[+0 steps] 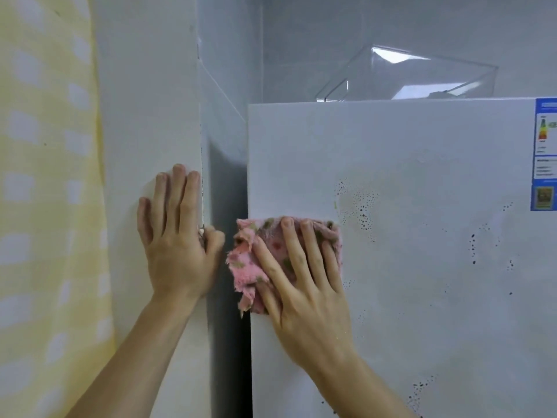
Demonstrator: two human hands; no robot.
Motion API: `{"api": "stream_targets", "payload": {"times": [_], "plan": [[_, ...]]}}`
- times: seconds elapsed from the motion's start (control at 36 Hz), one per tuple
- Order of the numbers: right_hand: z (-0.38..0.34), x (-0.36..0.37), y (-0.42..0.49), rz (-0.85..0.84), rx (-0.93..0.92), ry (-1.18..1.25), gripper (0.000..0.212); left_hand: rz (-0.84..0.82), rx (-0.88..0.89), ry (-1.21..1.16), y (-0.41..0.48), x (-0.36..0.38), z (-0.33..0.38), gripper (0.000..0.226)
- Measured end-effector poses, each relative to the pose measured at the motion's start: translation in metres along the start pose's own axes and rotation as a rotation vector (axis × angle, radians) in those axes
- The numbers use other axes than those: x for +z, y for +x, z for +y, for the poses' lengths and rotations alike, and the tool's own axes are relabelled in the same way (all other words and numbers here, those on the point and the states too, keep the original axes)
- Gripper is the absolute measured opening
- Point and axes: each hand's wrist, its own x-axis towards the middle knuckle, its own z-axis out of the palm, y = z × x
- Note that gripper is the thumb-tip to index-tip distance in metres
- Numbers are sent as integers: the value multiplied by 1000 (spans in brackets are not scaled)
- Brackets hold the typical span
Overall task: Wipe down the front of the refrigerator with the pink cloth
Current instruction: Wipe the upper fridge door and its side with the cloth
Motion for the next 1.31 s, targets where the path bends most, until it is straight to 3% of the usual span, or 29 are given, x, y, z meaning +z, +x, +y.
{"api": "stream_targets", "payload": {"times": [0.28, 0.39, 0.53, 0.78, 0.92, 1.03, 1.14, 1.31], "plan": [[23, -10, 122, 165, 53, -21, 54, -18, -3, -13, 2, -3, 3, 86], [26, -16, 153, 133, 108, -37, 59, -33, -17, -7, 3, -4, 5, 86], [22, -14, 128, 136, 136, -56, 57, -26, -10, -10, 2, -4, 4, 87], [21, -12, -12, -22, 62, -58, 57, -38, -34, 15, 1, -5, 8, 86], [28, -17, 11, -9, 57, -71, 57, -7, -23, 36, 2, -6, 26, 81], [45, -20, 61, 86, 83, -104, 56, -7, 107, -118, 2, 0, 65, 72], [64, -28, 103, 135, 103, -112, 58, -33, 64, -230, -5, 10, 97, 58], [62, -28, 59, 113, 138, -90, 56, -9, 27, -237, -9, 15, 102, 59]]}}
